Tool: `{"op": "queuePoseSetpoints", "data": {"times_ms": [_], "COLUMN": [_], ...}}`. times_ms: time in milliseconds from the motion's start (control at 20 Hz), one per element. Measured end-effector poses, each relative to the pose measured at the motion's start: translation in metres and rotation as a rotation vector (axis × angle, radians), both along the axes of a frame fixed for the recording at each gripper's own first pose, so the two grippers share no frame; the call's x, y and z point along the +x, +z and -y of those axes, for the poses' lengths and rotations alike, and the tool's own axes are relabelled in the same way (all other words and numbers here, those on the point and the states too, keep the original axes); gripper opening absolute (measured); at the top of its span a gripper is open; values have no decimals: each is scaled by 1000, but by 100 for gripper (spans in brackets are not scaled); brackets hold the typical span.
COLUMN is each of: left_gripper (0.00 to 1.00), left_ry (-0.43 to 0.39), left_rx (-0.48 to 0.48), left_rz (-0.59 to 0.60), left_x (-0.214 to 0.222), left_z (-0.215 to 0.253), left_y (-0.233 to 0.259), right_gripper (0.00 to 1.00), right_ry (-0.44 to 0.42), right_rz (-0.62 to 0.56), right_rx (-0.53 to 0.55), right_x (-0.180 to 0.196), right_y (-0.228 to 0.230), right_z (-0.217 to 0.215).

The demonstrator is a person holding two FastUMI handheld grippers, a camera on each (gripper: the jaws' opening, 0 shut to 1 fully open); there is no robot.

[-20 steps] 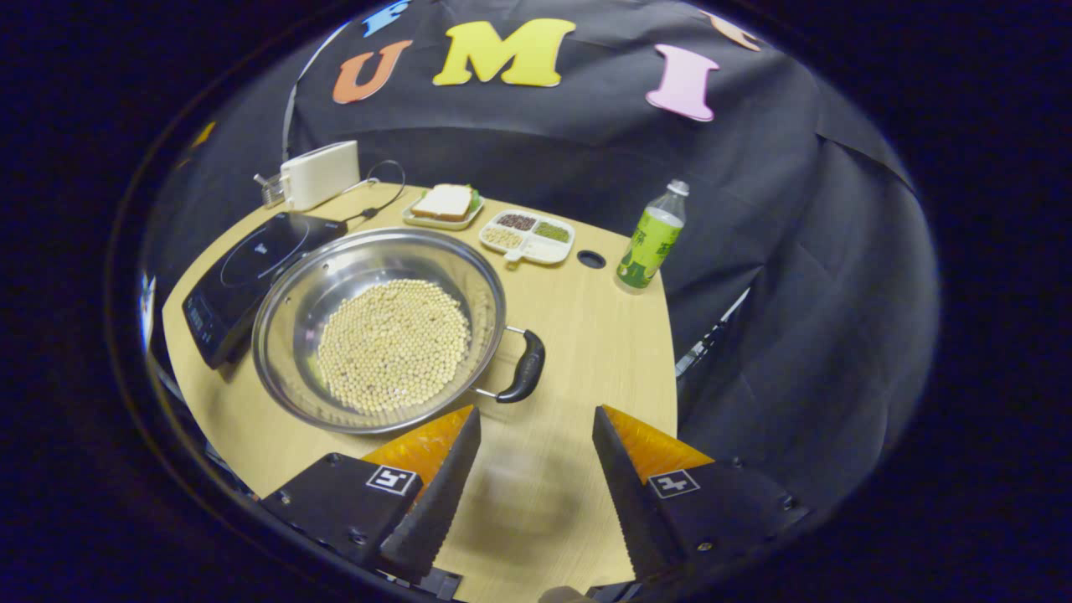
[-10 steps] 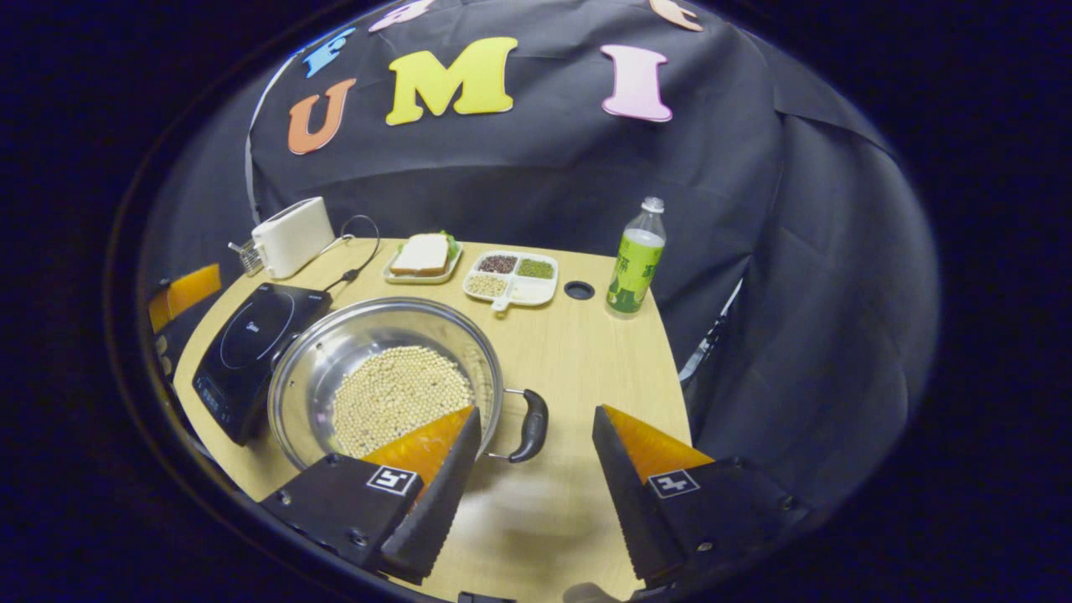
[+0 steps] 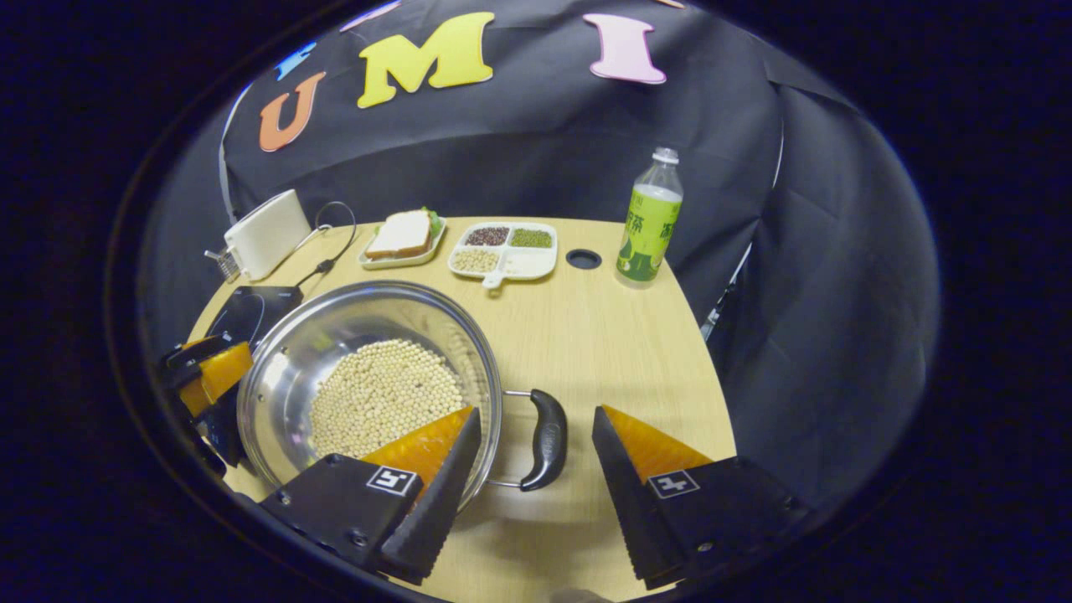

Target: First push the handle of the pot to place it horizontally, then grasp the pot with both hands and set it on the induction cooktop.

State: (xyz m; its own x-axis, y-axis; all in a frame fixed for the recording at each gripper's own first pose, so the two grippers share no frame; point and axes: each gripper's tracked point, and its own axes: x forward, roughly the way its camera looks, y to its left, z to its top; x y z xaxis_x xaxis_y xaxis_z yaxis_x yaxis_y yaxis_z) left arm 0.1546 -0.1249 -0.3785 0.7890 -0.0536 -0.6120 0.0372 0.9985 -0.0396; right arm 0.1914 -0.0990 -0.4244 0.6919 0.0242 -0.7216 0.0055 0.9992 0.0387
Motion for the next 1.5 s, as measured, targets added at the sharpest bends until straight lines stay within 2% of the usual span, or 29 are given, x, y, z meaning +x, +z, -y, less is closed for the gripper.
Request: {"op": "queuePoseSetpoints", "data": {"times_ms": [50, 200, 250, 300, 350, 400, 500, 750, 800, 850, 900, 1000, 1050, 1100, 1150, 1200, 1250, 1300, 1350, 1400, 1500], "left_gripper": [97, 96, 96, 96, 96, 96, 96, 95, 95, 95, 94, 60, 80, 69, 77, 76, 64, 63, 72, 61, 61], "left_ry": [1, -13, -19, -23, -21, -20, -16, -4, -6, -5, 6, 15, 14, 10, 13, 17, 18, 21, 19, 16, 8], "left_rx": [3, -8, -7, -18, -30, -39, -53, -41, -30, -8, 25, 38, 39, 41, 40, 42, 47, 46, 42, 40, 36], "left_rz": [-5, -28, -43, -56, -66, -82, -97, -104, -108, -112, -121, -128, -134, -129, -129, -121, -122, -122, -119, -116, -112], "left_x": [0, 2, 1, 0, -2, -3, -4, -2, -3, -1, -1, 2, 2, 4, 4, 4, 4, 5, 4, 4, 4], "left_z": [2, 10, 11, 15, 18, 20, 24, 27, 26, 23, 16, 14, 15, 15, 15, 15, 14, 15, 16, 16, 17], "left_y": [-5, -15, -20, -24, -26, -31, -37, -42, -43, -45, -47, -49, -51, -50, -50, -48, -49, -50, -49, -48, -45], "right_gripper": [89, 89, 86, 89, 85, 89, 85, 87, 80, 80, 77, 72, 70, 69, 67, 61, 62, 57, 56, 54, 53], "right_ry": [5, 15, 16, 20, 22, 26, 25, 20, 10, 4, -4, -25, -31, -36, -43, -45, -50, -58, -61, -66, -70], "right_rz": [-10, -30, -35, -42, -46, -49, -57, -111, -113, -119, -131, -150, -161, -170, -172, -177, -179, -179, -179, -178, -176], "right_rx": [3, 1, 1, 6, 7, 5, 3, 12, 9, 1, -3, 11, 19, 26, 37, 45, 57, 68, 73, 82, 88], "right_x": [0, 0, 0, 0, -1, -1, 0, -4, -5, -5, -5, -6, -6, -6, -6, -6, -8, -9, -11, -13, -15], "right_y": [-5, -16, -19, -22, -23, -25, -28, -41, -38, -41, -41, -41, -41, -41, -39, -39, -39, -38, -39, -36, -36], "right_z": [-2, -6, -7, -9, -11, -12, -11, -13, -13, -13, -13, -12, -13, -14, -13, -14, -15, -15, -15, -14, -14]}}
